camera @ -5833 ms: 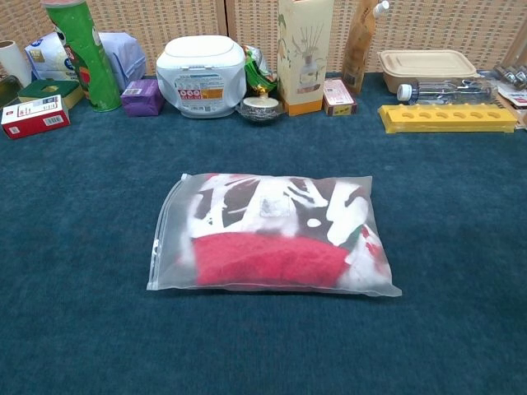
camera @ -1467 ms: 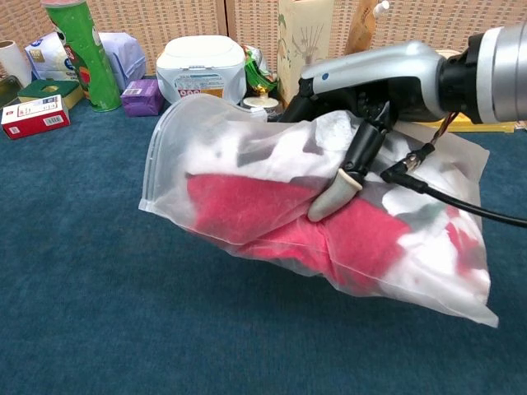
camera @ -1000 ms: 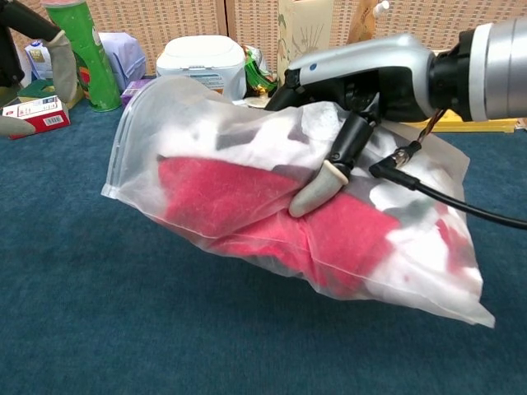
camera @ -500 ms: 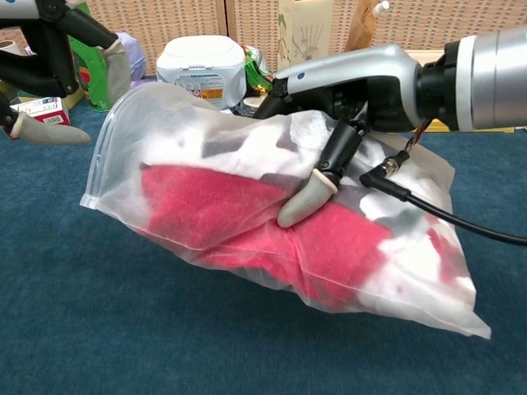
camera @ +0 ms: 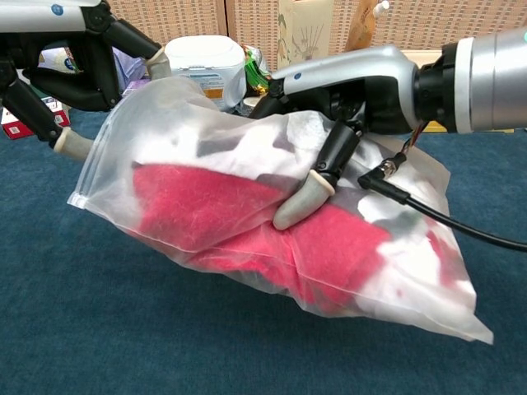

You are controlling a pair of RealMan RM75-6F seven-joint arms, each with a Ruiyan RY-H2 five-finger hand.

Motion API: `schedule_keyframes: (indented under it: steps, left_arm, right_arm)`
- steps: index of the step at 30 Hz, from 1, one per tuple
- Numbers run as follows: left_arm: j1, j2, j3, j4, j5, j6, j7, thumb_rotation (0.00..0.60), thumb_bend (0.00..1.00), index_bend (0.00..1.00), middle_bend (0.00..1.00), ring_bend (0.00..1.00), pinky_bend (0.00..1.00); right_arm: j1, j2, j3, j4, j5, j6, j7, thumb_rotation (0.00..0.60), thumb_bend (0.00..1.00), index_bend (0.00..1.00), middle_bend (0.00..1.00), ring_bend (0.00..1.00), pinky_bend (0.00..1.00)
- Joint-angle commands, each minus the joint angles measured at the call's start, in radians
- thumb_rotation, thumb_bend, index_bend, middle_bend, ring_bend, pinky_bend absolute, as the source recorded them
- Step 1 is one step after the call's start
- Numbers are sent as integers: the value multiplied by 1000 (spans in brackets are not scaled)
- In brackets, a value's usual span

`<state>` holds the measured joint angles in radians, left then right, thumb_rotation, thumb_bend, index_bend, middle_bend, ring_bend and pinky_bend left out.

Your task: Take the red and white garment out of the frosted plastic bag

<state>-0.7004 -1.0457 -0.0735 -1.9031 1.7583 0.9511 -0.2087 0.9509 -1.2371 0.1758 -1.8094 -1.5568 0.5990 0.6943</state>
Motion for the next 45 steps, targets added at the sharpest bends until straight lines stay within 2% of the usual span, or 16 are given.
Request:
schedule_keyframes:
  steps: [1, 14, 20, 29, 32, 34, 38, 42, 45]
  left_arm:
    - [-9, -18, -2, 7, -7, 10, 5, 600, 252, 457, 1000, 962, 944]
    - [-48, -51, 14, 11, -38, -18, -20, 600, 250, 458, 1000, 962, 944]
    - [-50, -81, 14, 34, -39, 7, -12, 600, 250, 458, 1000, 962, 944]
    - [-57, -149, 22, 84, -34, 45, -63, 600, 260, 460, 1000, 964, 944]
    - [-58, -182, 22, 104, -30, 64, -76, 600, 323, 519, 1000, 978, 953]
    - [-58, -217, 15, 122, -36, 83, -83, 600, 380, 591, 1000, 992, 967]
    - [-56, -239, 17, 135, -38, 98, -79, 600, 462, 686, 1000, 1000, 985]
    - [-54, -245, 20, 136, -50, 104, -79, 600, 512, 757, 1000, 1000, 997]
    - [-53, -243, 26, 139, -60, 98, -80, 600, 522, 773, 1000, 1000, 1000]
  right_arm:
    - [5, 1, -6, 2, -2, 3, 6, 594, 154, 847, 907, 1000, 1000]
    - [23, 11, -32, 7, -3, 31, 61, 592, 154, 847, 906, 1000, 1000]
    - [25, 11, -44, 13, -15, 53, 94, 595, 155, 847, 904, 1000, 1000]
    - [21, 6, -63, 24, -35, 103, 181, 595, 160, 847, 904, 1000, 1000]
    - [18, 9, -72, 30, -50, 121, 205, 594, 162, 847, 903, 1000, 1000]
    - [14, 9, -80, 31, -60, 138, 224, 594, 163, 847, 904, 1000, 1000]
    - [11, 9, -91, 37, -76, 163, 255, 597, 163, 847, 904, 1000, 1000]
    - [11, 7, -100, 44, -83, 176, 274, 595, 163, 847, 903, 1000, 1000]
    - [12, 4, -104, 50, -84, 181, 287, 594, 163, 847, 902, 1000, 1000]
